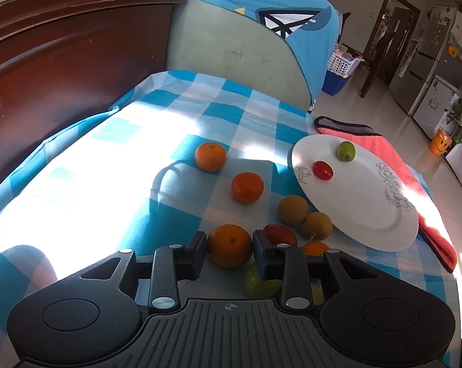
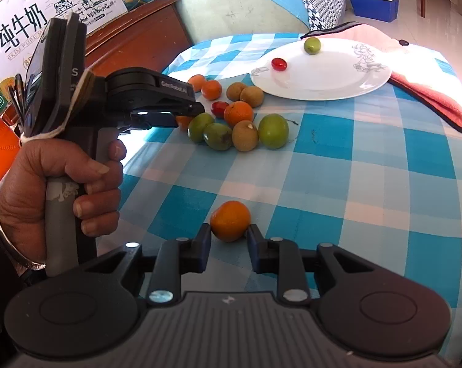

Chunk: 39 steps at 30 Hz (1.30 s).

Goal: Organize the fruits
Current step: 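Grasp a tangerine with the right tool while the left tool grasps another tangerine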

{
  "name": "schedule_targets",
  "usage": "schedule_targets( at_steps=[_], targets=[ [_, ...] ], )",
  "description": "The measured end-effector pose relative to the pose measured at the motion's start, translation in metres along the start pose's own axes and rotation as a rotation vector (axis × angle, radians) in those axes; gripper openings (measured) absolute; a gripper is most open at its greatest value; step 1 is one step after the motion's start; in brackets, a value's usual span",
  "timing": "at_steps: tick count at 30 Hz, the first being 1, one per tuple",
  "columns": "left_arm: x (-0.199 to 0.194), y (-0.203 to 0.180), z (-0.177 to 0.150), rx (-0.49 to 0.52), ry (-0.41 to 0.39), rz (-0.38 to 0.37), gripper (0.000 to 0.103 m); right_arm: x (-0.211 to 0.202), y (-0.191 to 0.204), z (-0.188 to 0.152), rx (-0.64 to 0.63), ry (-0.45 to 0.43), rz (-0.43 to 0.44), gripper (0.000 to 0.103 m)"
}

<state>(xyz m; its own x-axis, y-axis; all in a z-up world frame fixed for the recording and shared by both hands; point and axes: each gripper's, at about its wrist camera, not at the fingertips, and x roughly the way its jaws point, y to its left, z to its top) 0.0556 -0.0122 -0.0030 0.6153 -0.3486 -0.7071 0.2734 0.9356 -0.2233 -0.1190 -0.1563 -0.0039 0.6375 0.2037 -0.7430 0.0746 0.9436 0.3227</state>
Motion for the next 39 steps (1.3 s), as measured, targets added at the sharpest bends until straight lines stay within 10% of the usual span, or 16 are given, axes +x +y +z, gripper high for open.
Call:
schedule_targets(
  at_steps=[23, 32, 39],
  targets=[
    [-0.016, -0.01, 0.001, 0.064, -0.044, 0.014, 0.03, -0.001, -0.028, 0.02, 0.151, -0.001, 0.013, 0.013],
    [-0.018, -0.008, 0.003, 0.044, -0.046, 0.011, 0.03, 0.002, -0.028, 0.032, 0.171, -0.05, 0.057, 0.043],
    [-0.024, -0.007, 0.008, 0.036, -0.056, 0.006, 0.03, 0.02, -0.005, 0.042, 0.011, -0.03, 0.037, 0.046]
  ],
)
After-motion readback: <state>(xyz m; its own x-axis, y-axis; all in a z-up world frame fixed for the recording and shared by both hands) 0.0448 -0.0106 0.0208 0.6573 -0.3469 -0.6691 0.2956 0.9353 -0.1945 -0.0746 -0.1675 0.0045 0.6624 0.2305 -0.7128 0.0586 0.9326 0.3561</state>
